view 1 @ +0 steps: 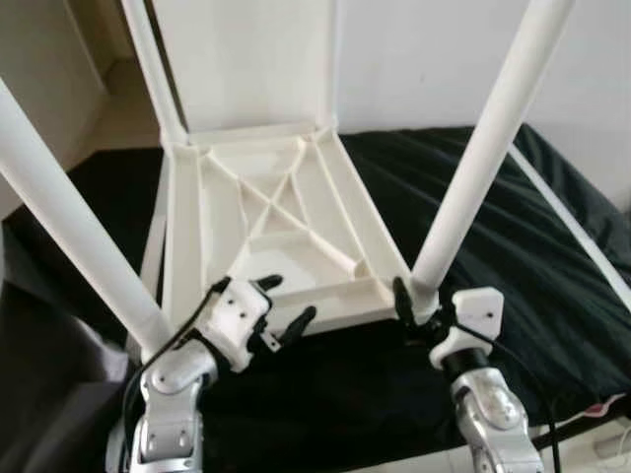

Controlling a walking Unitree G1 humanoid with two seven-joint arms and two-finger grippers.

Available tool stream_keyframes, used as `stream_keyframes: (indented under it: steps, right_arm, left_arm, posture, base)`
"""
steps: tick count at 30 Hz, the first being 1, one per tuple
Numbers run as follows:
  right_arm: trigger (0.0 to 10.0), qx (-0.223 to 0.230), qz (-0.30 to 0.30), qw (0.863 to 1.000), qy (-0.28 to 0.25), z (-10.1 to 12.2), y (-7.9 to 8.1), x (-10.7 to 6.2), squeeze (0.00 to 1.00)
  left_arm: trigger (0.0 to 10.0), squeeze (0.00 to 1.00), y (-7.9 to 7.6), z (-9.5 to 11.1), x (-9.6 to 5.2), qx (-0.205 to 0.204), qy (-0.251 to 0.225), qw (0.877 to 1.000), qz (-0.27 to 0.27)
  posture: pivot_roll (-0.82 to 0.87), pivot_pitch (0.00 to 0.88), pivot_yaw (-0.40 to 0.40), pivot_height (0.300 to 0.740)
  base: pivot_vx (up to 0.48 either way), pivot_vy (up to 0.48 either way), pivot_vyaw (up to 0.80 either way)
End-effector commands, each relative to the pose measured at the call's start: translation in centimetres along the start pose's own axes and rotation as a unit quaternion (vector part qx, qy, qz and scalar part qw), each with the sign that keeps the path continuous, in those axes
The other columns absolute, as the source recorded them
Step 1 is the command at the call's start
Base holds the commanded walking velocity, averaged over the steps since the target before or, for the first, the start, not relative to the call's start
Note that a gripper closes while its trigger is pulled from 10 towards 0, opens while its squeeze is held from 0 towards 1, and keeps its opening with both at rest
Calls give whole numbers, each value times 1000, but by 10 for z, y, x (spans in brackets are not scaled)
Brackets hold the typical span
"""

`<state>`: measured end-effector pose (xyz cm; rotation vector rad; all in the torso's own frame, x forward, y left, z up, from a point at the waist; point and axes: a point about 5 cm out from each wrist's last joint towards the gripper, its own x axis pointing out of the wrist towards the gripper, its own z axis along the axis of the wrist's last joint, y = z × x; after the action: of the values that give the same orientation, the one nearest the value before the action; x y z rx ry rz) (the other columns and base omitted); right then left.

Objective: Building children table

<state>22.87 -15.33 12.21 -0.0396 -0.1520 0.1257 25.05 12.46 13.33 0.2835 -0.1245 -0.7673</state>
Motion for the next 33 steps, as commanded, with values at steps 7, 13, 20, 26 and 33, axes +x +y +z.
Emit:
stream_keyframes:
  steps: [7, 13, 20, 26, 33]
  right_arm:
    - [10000, -36, 14, 999, 18, -7, -21, -18, 0]
    - [10000, -32, 0, 999, 20, -8, -21, -18, 0]
    - [10000, -22, -8, 1000, 17, -8, -14, -15, 0]
    - [10000, -16, -27, 999, 7, -7, -15, -9, 0]
    - [10000, -14, -40, 999, 0, -5, -13, -6, 0]
  left_arm:
    - [10000, 0, -11, 4, -2, 5, -49, 990, 131]
    - [10000, 0, -1, 4, 5, -14, -22, 977, 210]
    - [10000, 0, 9, 18, 33, -109, -23, 952, 283]
    - [10000, 0, 21, 23, 65, -220, -52, 922, 314]
    - [10000, 0, 30, 26, 85, -250, -58, 904, 342]
  posture:
    - [-29, 25, -23, 740]
    - [-23, 28, -28, 740]
    - [-23, 26, -27, 740]
    - [-36, 24, -19, 740]
    - [-68, 14, 2, 740]
  base:
    - [0, 0, 0]
    - [0, 0, 0]
    - [0, 0, 0]
    - [0, 0, 0]
    - [0, 0, 0]
